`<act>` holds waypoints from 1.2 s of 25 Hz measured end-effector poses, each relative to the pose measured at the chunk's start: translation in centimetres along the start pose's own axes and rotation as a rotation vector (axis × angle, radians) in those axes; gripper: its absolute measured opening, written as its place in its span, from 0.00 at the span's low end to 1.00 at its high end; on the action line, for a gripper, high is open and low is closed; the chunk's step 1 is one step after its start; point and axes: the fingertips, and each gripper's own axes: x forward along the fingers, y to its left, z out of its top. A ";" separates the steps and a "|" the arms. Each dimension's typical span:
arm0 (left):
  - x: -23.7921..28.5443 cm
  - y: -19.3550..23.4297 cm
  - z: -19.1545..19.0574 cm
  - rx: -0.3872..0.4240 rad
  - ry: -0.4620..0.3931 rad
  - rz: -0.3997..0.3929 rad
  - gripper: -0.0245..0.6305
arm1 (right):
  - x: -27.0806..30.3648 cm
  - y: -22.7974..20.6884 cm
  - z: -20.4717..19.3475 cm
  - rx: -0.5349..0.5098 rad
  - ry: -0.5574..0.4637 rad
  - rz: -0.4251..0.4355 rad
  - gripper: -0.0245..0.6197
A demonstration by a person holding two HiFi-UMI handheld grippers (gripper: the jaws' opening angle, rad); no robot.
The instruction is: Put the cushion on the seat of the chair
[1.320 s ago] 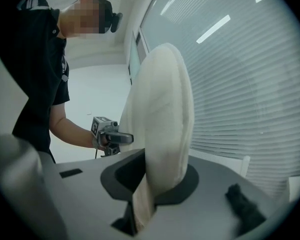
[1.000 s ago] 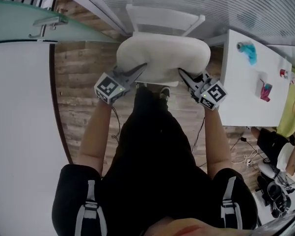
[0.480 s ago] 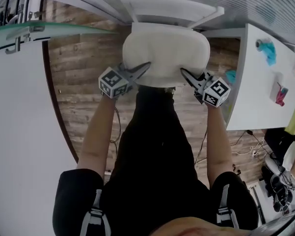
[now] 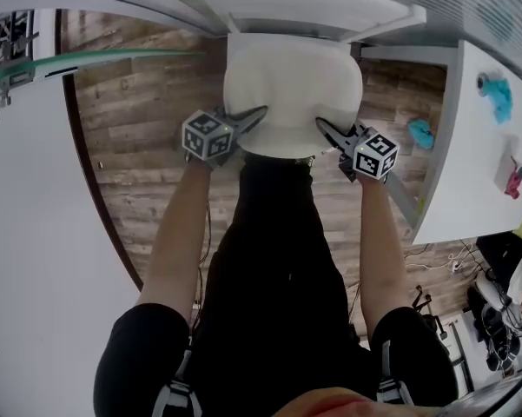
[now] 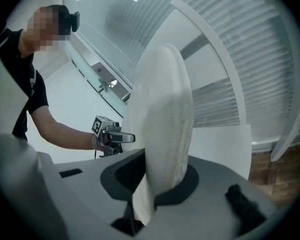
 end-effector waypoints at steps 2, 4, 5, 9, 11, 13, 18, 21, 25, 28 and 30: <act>1.2 1.6 -1.4 -0.026 0.028 0.023 0.31 | 0.9 -1.6 -1.6 0.055 0.005 -0.006 0.13; 2.1 3.0 -2.7 -0.047 0.055 0.042 0.33 | 1.8 -2.8 -3.0 0.100 0.012 -0.009 0.13; 2.5 3.6 -3.3 -0.055 0.065 0.053 0.34 | 2.2 -3.5 -3.5 0.116 0.018 -0.012 0.13; 4.0 5.8 -4.7 -0.071 0.095 0.112 0.34 | 3.5 -5.8 -4.9 0.173 0.044 -0.038 0.13; 4.6 6.5 -5.2 -0.077 0.105 0.129 0.34 | 3.9 -6.8 -5.3 0.194 0.048 -0.053 0.14; 5.1 7.0 -5.8 -0.088 0.117 0.139 0.34 | 4.1 -7.7 -5.8 0.220 0.050 -0.071 0.17; 5.7 8.1 -7.1 -0.121 0.147 0.156 0.36 | 4.9 -9.7 -6.7 0.283 0.072 -0.115 0.26; 6.4 9.2 -7.3 -0.139 0.162 0.182 0.36 | 5.5 -11.1 -6.8 0.295 0.096 -0.142 0.28; 7.1 10.5 -7.6 -0.164 0.187 0.210 0.36 | 6.3 -12.7 -7.0 0.307 0.130 -0.191 0.31; 7.5 11.3 -7.7 -0.175 0.200 0.224 0.37 | 6.7 -13.8 -7.2 0.324 0.149 -0.231 0.34; 7.6 11.7 -7.8 -0.178 0.212 0.233 0.38 | 6.8 -14.2 -7.4 0.335 0.159 -0.252 0.35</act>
